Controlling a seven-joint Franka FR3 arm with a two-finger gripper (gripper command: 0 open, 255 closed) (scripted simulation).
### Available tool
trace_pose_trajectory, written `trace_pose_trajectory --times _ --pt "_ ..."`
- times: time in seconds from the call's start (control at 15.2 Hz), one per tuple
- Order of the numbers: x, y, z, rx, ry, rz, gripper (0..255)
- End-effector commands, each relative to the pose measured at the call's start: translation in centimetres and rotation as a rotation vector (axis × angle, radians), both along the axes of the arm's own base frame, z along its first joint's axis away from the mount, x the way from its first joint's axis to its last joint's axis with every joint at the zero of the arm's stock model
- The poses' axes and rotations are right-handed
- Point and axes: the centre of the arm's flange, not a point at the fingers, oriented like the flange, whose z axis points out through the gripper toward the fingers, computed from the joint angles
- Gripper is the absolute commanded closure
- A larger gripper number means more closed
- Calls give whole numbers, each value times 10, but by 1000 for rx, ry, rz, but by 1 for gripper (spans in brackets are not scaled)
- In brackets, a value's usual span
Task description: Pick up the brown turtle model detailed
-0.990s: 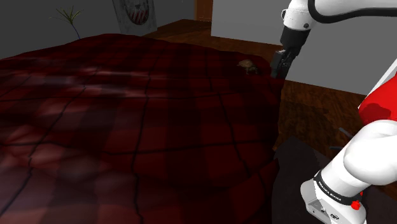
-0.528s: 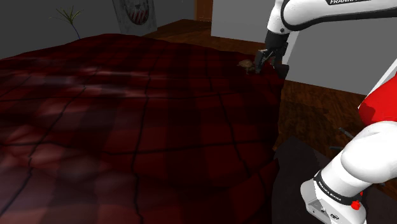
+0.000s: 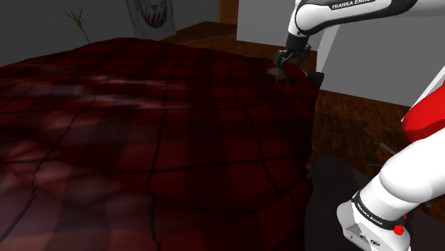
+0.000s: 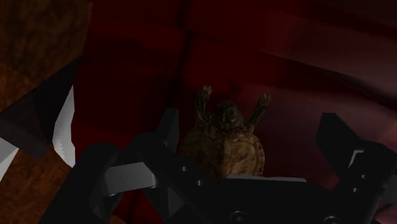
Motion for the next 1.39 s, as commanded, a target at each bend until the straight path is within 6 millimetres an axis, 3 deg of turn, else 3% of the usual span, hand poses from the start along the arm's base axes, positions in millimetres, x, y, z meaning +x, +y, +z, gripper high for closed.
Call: trace_pose_trajectory --times 0.0,0.13,0.59,0.73,0.79,1.32 --pt "19 -15 -7 1 -19 -48 0" --pt "29 -25 -10 1 -30 -77 0" --pt "29 -25 -50 1 -30 -77 0" --pt "29 -25 -50 1 -30 -77 0" --pt "29 -25 -50 1 -30 -77 255" --pt "29 -25 -50 1 -30 -77 255"
